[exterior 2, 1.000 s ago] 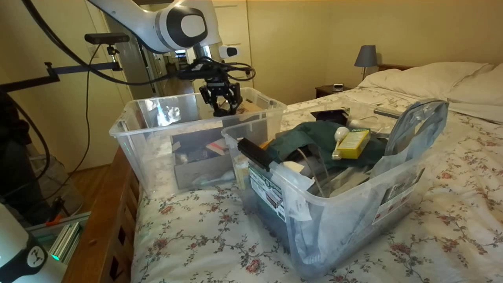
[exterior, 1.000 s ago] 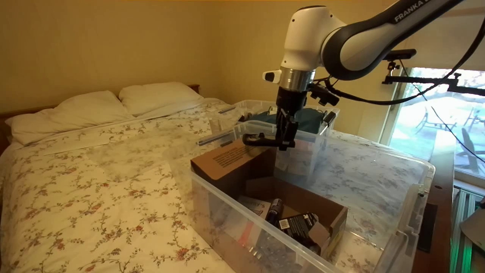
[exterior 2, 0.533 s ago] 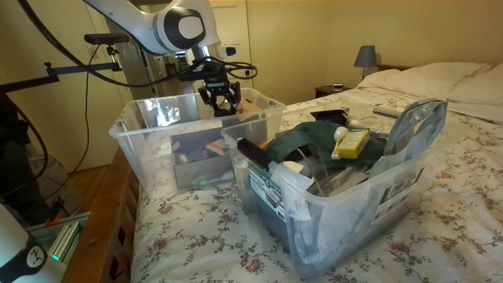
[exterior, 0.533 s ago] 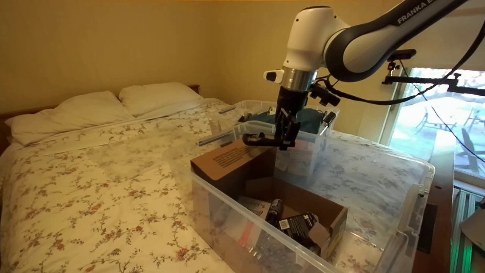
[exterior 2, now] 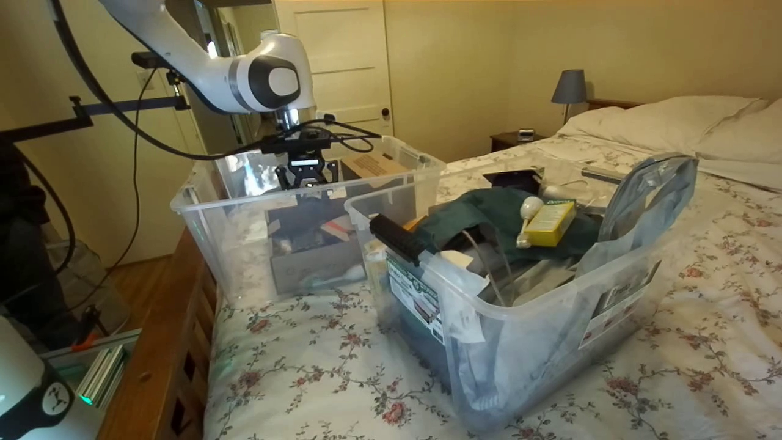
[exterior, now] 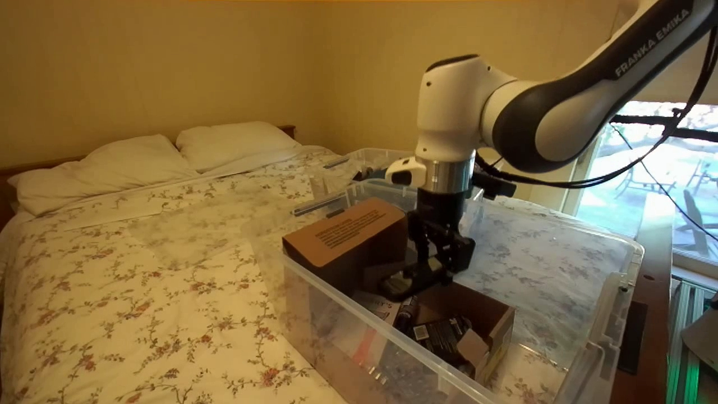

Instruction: Move the black object, white object and yellow box to the container on the left.

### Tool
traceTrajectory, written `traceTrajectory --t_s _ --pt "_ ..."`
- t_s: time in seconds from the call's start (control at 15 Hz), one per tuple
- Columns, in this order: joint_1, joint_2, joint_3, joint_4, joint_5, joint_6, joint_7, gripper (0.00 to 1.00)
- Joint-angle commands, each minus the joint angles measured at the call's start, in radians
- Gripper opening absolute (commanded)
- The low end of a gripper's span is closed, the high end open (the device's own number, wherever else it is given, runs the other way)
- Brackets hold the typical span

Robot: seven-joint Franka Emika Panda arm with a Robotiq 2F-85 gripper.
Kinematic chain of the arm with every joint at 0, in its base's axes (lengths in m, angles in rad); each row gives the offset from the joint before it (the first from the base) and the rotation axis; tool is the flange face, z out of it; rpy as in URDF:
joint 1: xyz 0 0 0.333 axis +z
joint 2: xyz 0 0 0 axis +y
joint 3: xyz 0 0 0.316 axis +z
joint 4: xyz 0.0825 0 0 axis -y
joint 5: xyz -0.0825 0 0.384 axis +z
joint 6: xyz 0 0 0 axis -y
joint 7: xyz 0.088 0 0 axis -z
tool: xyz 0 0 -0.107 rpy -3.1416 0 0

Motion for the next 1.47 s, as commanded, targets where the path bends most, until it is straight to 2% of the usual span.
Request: traceTrajectory --t_s 0.0,0.2,0.47,0.53,0.6,0.67,0.8,0.93,1.13,1.4 --pt "0.029 0.163 -0.031 0.097 -0.182 -0.034 0.033 0.42" --pt "0.045 0.265 -0.069 0.178 -0.271 -0.026 0.087 0.42" --pt "0.058 0.362 -0.083 0.307 -0.285 -0.092 0.057 0.42" --pt "0.049 0.380 -0.069 0.331 -0.262 -0.109 0.024 0.92" --pt "0.051 0.389 -0.065 0.348 -0.259 -0.128 0.011 0.93" --pt "0.042 0.385 -0.051 0.346 -0.248 -0.135 -0.021 0.99" --pt "0.025 0.328 -0.026 0.295 -0.242 -0.118 -0.069 1.00" --pt "-0.006 0.210 0.017 0.188 -0.176 -0.139 -0.081 1.00" --pt "-0.027 0.046 0.052 0.041 -0.066 -0.019 0.044 1.00" --pt "-0.014 -0.183 0.048 -0.086 0.043 -0.054 0.201 1.00"
